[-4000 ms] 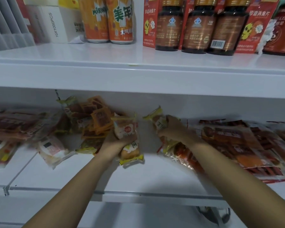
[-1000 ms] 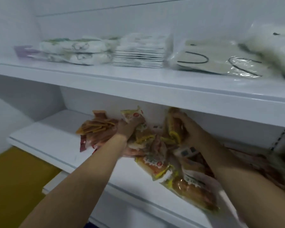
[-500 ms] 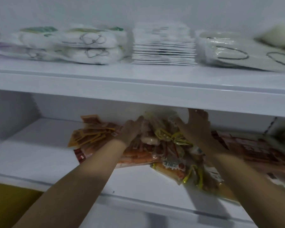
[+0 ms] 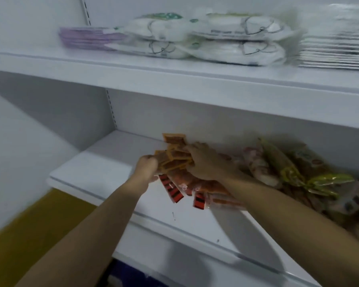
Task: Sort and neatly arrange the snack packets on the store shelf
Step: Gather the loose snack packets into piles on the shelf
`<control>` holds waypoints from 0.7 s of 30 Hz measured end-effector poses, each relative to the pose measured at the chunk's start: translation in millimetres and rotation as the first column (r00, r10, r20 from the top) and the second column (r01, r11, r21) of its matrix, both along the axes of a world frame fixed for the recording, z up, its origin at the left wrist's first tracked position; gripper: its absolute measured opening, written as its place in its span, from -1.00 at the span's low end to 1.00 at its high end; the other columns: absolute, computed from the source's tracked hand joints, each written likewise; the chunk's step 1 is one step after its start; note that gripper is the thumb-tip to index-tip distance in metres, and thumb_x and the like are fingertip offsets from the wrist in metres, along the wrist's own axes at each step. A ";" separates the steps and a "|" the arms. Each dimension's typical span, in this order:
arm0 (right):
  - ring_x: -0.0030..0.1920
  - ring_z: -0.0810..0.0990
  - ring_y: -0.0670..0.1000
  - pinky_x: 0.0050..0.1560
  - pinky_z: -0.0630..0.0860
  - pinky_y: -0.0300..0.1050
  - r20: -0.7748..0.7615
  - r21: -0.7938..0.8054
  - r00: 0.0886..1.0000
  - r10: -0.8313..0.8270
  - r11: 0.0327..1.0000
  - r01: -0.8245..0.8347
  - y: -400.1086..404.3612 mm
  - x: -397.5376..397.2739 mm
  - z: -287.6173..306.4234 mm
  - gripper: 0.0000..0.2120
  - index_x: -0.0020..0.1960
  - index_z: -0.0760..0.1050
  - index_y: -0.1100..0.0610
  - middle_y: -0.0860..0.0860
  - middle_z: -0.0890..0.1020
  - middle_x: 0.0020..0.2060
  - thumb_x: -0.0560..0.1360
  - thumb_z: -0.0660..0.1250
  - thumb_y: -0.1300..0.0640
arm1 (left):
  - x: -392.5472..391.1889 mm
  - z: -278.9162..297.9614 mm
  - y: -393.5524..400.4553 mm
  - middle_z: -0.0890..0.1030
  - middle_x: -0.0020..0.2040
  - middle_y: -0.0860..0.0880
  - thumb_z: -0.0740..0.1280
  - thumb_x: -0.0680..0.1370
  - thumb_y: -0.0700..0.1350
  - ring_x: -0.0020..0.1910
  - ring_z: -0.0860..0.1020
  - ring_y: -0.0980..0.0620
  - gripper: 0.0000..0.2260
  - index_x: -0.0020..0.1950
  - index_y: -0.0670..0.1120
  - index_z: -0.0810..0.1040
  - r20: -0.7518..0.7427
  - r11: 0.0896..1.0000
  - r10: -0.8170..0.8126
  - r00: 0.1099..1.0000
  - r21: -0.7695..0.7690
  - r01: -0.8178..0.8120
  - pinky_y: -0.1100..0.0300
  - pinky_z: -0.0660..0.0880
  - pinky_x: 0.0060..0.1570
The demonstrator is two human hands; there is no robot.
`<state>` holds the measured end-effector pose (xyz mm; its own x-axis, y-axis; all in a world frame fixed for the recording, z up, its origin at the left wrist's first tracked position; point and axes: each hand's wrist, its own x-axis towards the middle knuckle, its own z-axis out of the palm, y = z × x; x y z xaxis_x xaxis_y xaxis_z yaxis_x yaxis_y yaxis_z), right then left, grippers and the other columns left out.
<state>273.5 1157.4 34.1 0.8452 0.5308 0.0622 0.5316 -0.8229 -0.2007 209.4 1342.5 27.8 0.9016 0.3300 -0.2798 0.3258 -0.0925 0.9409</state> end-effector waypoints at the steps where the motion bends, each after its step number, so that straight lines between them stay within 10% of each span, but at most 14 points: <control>1: 0.37 0.39 0.21 0.33 0.43 0.24 -0.013 -0.004 1.000 -0.001 1.000 0.001 15.5 9.1 -5.2 -0.39 0.49 0.27 -0.07 0.04 0.38 0.42 0.47 0.34 -0.03 | 4.6 -4.9 9.6 0.72 0.01 -0.09 0.30 0.61 -0.03 0.03 0.68 -0.07 -0.79 0.13 -0.11 0.60 -0.016 1.000 -0.015 1.000 -0.019 0.014 0.06 0.51 -0.01; 6: 0.34 0.50 0.21 0.33 0.47 0.20 -0.124 0.018 0.981 -0.151 0.988 0.154 53.6 55.4 -32.1 -0.42 0.52 0.29 -0.12 0.08 0.48 0.41 0.53 0.33 0.02 | 29.9 -28.4 45.4 0.75 -0.11 -0.09 0.30 0.63 -0.08 -0.03 0.71 -0.06 -0.82 0.13 -0.13 0.62 -0.056 0.987 -0.146 0.988 -0.072 0.141 0.02 0.55 0.10; 11: 0.20 0.62 0.18 0.30 0.48 0.04 0.070 0.269 0.951 -0.303 0.923 0.274 49.8 61.5 -37.3 -0.58 0.36 0.56 0.05 0.12 0.66 0.20 0.67 0.08 -0.07 | 48.9 -35.5 58.1 0.71 -0.13 -0.22 0.35 0.59 -0.22 -0.29 0.70 -0.06 -0.88 0.02 -0.26 0.64 0.085 0.975 -0.078 0.993 -0.201 0.093 0.13 0.62 -0.27; 17: 0.36 0.44 0.04 0.45 0.30 -0.08 0.233 0.497 0.972 -0.044 0.864 -0.080 47.7 5.8 -46.8 -0.48 0.36 0.59 0.02 -0.02 0.56 0.32 0.47 0.29 0.35 | 51.3 -19.1 37.3 0.55 0.34 -0.33 0.29 0.51 0.12 0.30 0.51 -0.27 -0.42 0.39 -0.23 0.53 0.092 0.499 -0.361 0.928 -0.822 0.275 -0.17 0.27 0.49; 21: 0.31 0.47 -0.03 0.39 0.37 -0.10 0.349 0.544 0.936 0.046 0.804 -0.242 56.6 -2.6 -62.5 -0.63 0.24 0.67 0.10 -0.02 0.63 0.24 0.44 0.50 0.28 | 50.3 -20.6 33.8 0.67 0.18 -0.23 0.30 0.57 -0.01 0.10 0.68 -0.14 -0.62 0.28 -0.22 0.61 0.113 0.461 -0.344 0.932 -0.845 0.272 0.02 0.61 0.14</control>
